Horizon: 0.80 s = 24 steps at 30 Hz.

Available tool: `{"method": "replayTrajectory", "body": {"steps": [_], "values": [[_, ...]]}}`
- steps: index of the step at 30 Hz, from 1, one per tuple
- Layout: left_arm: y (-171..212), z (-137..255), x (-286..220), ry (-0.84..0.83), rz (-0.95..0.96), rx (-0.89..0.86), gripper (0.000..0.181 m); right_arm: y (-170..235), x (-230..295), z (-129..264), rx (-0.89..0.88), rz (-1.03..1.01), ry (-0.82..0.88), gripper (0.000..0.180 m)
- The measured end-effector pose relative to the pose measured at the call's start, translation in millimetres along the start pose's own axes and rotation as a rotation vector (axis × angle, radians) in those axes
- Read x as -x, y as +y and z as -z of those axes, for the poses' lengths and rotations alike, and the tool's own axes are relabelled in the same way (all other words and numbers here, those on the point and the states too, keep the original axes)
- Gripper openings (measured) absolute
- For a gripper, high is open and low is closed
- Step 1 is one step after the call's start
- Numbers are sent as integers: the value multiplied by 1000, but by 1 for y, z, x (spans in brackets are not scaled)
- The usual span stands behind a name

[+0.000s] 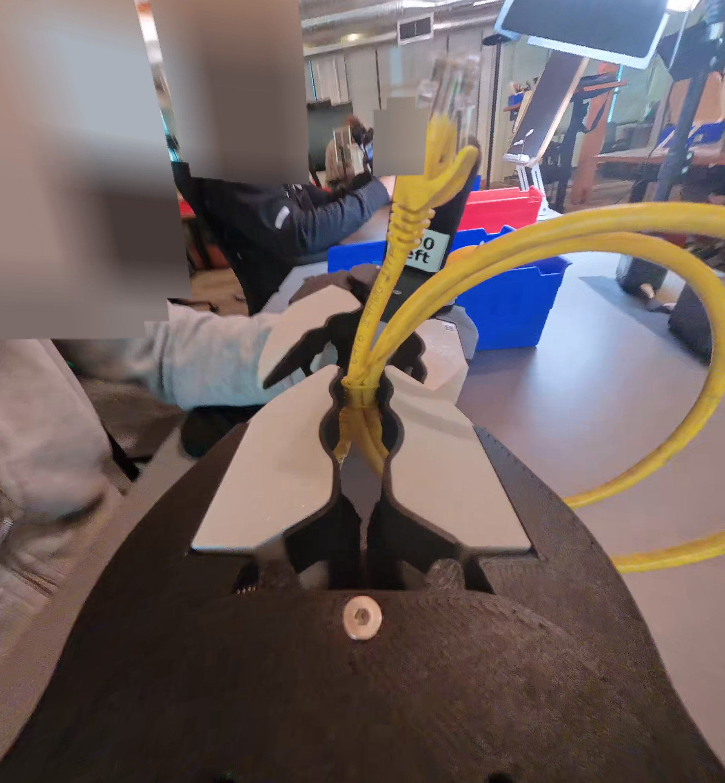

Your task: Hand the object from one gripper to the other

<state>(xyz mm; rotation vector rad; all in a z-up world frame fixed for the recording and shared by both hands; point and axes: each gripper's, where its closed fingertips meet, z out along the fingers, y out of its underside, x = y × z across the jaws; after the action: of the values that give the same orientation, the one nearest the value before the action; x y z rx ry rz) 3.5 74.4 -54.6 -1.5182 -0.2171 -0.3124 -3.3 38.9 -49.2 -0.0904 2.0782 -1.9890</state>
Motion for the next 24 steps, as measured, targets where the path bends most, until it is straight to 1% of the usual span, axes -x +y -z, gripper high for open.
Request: {"method": "replayTrajectory", "body": {"steps": [3,6,8,9,10,11,12,14,15,16,17,18,19,21,22,24], "values": [[-6,-1,-1,1,12,-34,66,6,4,-4,59,152,24,15],[-15,3,2,-21,12,-92,62,16,3,-8,133,246,63,15],[-20,6,3,-34,4,-122,51,26,0,-11,190,268,82,15],[-21,6,4,-43,-6,-127,42,30,-1,-13,210,273,84,15],[-21,7,4,-48,-26,-130,27,33,-1,-14,224,275,84,16],[-21,7,4,-53,-47,-126,19,35,-2,-15,232,274,86,16],[-20,6,3,-57,-64,-115,15,36,-2,-16,237,265,87,16],[-16,4,2,-63,-115,-84,13,38,-2,-15,242,197,71,19],[-14,3,3,-83,-150,-69,12,38,-1,-13,233,127,44,32],[-11,3,5,-107,-196,-43,11,36,0,-11,210,34,8,52],[-6,2,8,-133,-245,-5,11,30,2,-8,168,-76,-41,65],[0,2,10,-155,-280,37,11,21,3,-4,106,-185,-96,70],[5,1,13,-174,-304,74,11,10,2,1,25,-277,-135,72],[14,-3,15,-184,-333,127,11,-11,-8,10,-141,-397,-142,68],[17,-5,17,-190,-340,146,11,-15,-11,13,-183,-424,-145,66],[27,-7,19,-200,-373,208,11,-19,-11,12,-204,-449,-144,58]]}}
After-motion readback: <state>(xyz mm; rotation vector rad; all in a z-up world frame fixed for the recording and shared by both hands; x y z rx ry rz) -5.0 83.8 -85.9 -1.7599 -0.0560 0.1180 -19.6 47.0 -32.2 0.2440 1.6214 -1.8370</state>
